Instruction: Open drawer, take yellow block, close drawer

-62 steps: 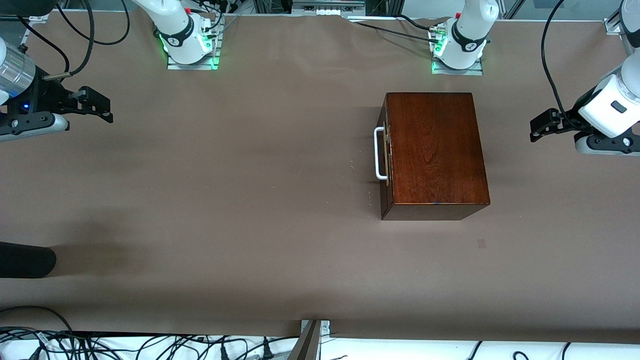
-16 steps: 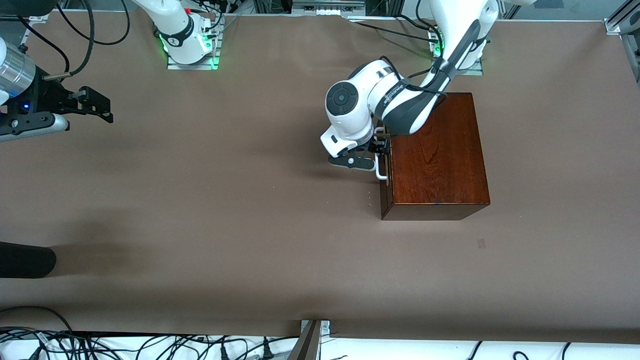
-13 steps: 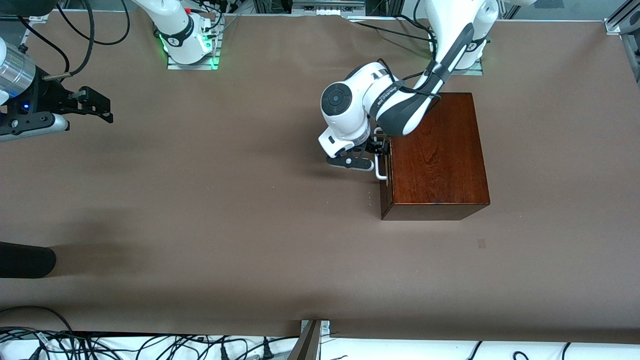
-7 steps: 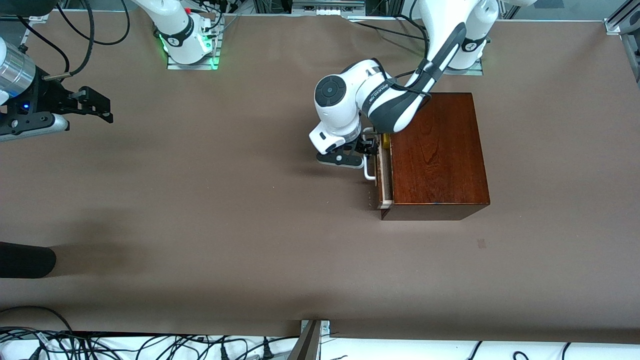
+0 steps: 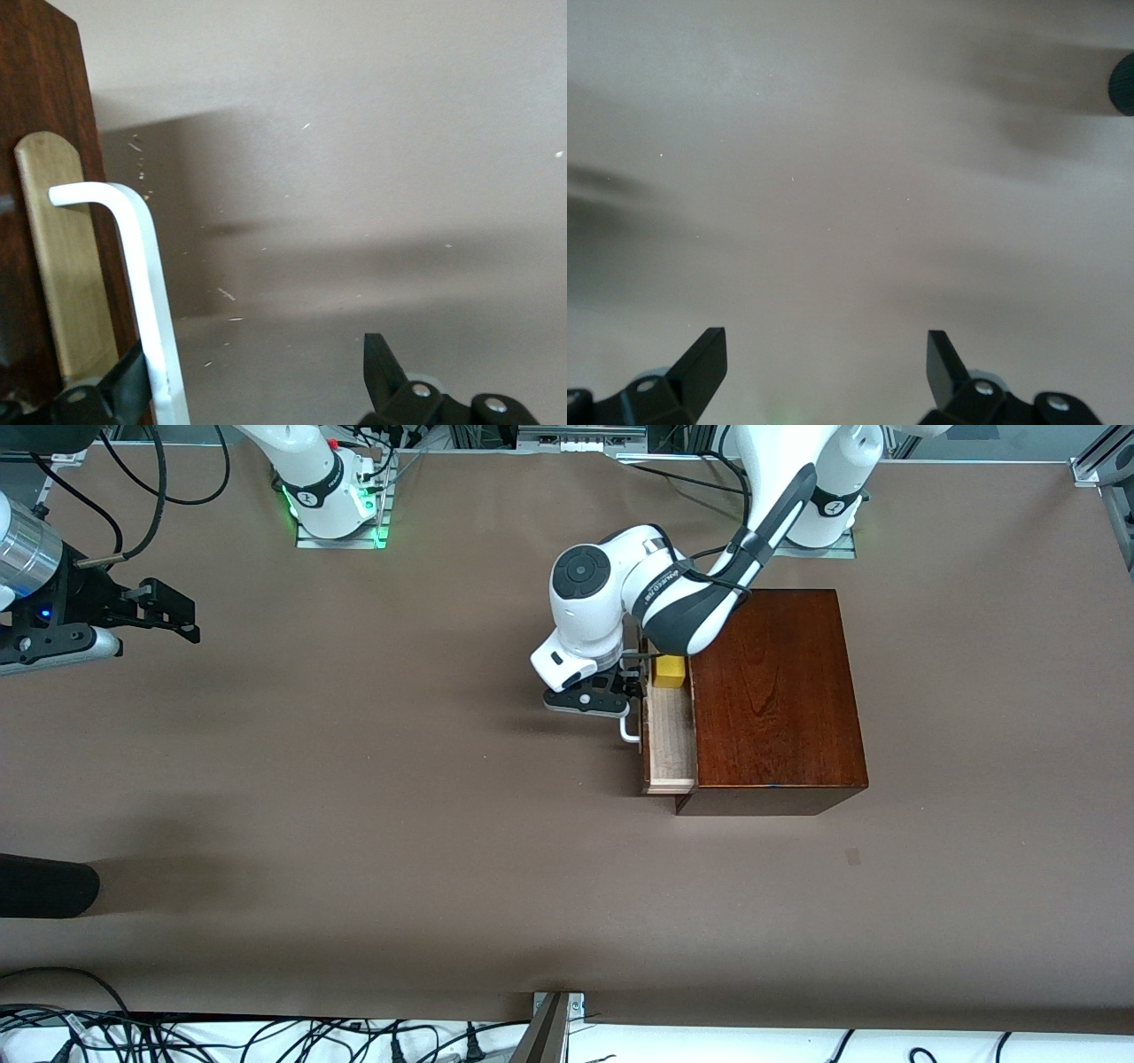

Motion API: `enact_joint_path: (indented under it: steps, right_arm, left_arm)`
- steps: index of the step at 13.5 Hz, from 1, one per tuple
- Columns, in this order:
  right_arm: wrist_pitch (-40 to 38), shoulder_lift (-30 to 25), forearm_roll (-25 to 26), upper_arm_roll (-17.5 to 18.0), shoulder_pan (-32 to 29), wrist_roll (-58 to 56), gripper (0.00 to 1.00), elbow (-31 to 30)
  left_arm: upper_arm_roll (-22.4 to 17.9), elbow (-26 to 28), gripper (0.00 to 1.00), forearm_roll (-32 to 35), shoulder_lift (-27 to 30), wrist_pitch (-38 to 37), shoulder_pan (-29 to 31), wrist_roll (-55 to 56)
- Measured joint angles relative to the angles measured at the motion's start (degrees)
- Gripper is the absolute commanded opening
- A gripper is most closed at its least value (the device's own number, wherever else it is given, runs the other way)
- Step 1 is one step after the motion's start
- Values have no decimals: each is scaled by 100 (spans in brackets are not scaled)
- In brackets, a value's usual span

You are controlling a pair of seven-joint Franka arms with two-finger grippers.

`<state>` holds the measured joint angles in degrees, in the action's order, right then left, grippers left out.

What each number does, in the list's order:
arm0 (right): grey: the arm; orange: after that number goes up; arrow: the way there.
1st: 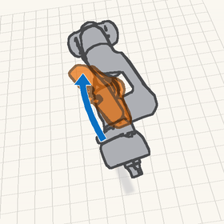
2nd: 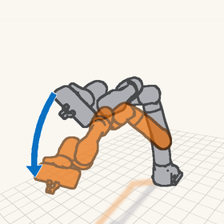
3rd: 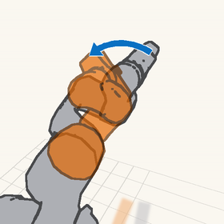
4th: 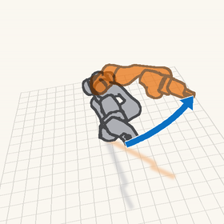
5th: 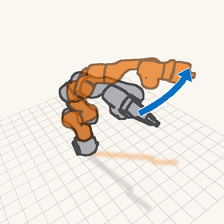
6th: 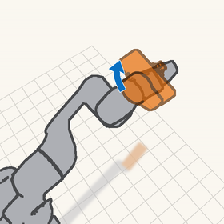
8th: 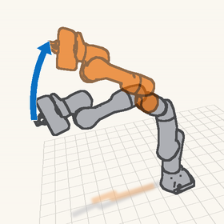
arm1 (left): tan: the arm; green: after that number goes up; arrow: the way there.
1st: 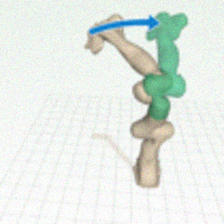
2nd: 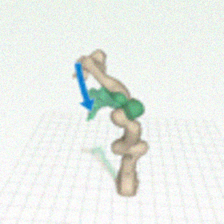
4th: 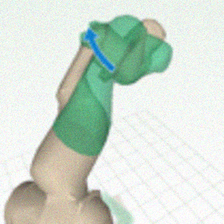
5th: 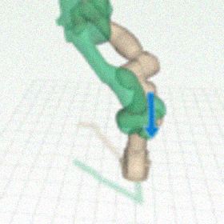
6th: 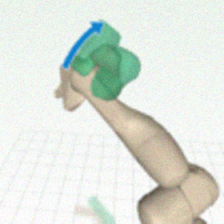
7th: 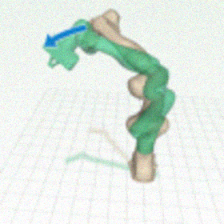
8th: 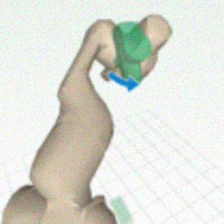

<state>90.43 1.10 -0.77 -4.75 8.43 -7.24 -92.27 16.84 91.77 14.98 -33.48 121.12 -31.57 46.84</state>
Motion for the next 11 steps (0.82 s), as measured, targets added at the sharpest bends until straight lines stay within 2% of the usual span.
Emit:
enact_joint_path:
  steps: [8, 11]
  right_arm:
    - [-2, 0, 0, -1, -1, 12, 100, 0]
    - [-2, 0, 0, -1, -1, 13, 100, 0]
  left_arm:
    - [-1, -363, 100, -37, -41, -3, -24, 76]
    - [-15, -570, 100, -53, 300, -607, 43, 76]
